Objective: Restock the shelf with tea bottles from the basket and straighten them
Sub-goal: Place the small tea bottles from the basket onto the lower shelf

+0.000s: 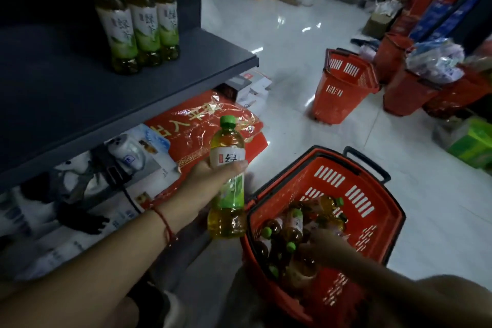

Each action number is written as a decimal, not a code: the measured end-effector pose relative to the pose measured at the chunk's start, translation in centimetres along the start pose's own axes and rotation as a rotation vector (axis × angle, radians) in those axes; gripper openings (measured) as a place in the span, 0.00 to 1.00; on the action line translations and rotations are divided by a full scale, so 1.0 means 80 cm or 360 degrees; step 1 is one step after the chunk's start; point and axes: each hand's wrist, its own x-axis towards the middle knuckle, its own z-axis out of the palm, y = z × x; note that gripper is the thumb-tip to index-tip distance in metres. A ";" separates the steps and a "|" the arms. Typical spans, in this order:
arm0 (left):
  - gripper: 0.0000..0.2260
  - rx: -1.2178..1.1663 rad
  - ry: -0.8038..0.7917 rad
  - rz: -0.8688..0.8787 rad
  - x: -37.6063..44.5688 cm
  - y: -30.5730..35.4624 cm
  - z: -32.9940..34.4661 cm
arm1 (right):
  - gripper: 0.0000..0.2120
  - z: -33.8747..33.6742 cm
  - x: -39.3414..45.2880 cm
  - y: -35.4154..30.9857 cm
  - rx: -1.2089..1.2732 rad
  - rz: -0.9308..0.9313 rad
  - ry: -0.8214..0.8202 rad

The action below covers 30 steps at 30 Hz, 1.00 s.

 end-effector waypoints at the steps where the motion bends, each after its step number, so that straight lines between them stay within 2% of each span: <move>1: 0.17 -0.0037 0.0018 -0.0025 -0.003 0.001 -0.009 | 0.11 -0.034 -0.014 -0.012 0.0019 -0.0077 0.0043; 5: 0.22 -0.0282 -0.0143 -0.0178 -0.039 0.007 -0.031 | 0.13 -0.149 -0.101 -0.086 0.0041 -0.0345 0.0254; 7: 0.20 -0.0370 -0.0210 -0.0079 -0.055 0.003 -0.048 | 0.13 -0.179 -0.137 -0.120 0.0185 -0.0498 0.0279; 8: 0.24 -0.0553 -0.0169 -0.0048 -0.053 -0.006 -0.057 | 0.14 -0.187 -0.154 -0.137 0.0304 -0.0544 0.0243; 9: 0.35 -0.0630 -0.0199 -0.0007 -0.055 -0.013 -0.067 | 0.15 -0.192 -0.167 -0.154 0.0430 -0.0566 0.0218; 10: 0.52 -0.0499 -0.0161 0.0003 -0.063 -0.013 -0.072 | 0.15 -0.194 -0.177 -0.171 0.0550 -0.0580 0.0212; 11: 0.52 -0.0539 -0.0184 -0.0069 -0.078 -0.005 -0.082 | 0.15 -0.194 -0.184 -0.190 0.0653 -0.0585 0.0226; 13: 0.25 -0.0641 -0.0358 -0.0241 -0.117 0.023 -0.086 | 0.12 -0.190 -0.189 -0.231 0.0889 -0.0591 0.0295; 14: 0.19 -0.0660 -0.0306 -0.0322 -0.120 0.031 -0.084 | 0.11 -0.189 -0.189 -0.252 0.1027 -0.0588 0.0329; 17: 0.23 -0.0813 -0.0367 -0.0207 -0.130 0.034 -0.098 | 0.21 -0.181 -0.194 -0.297 0.1327 -0.0744 0.0386; 19: 0.23 -0.0948 -0.0317 -0.0169 -0.136 0.043 -0.109 | 0.22 -0.169 -0.196 -0.315 0.1368 -0.0950 0.0344; 21: 0.21 -0.1013 -0.0188 -0.0150 -0.143 0.047 -0.119 | 0.21 -0.139 -0.195 -0.321 0.1304 -0.1113 0.0174; 24: 0.22 -0.1215 -0.0114 -0.0096 -0.156 0.055 -0.133 | 0.20 -0.065 -0.190 -0.331 0.1328 -0.1137 -0.0170; 27: 0.22 -0.1236 0.0010 -0.0116 -0.157 0.060 -0.153 | 0.14 -0.026 -0.187 -0.353 0.1489 -0.1140 -0.0176; 30: 0.19 -0.1093 0.0188 -0.0116 -0.144 0.067 -0.175 | 0.15 -0.030 -0.167 -0.373 0.1493 -0.1071 -0.0129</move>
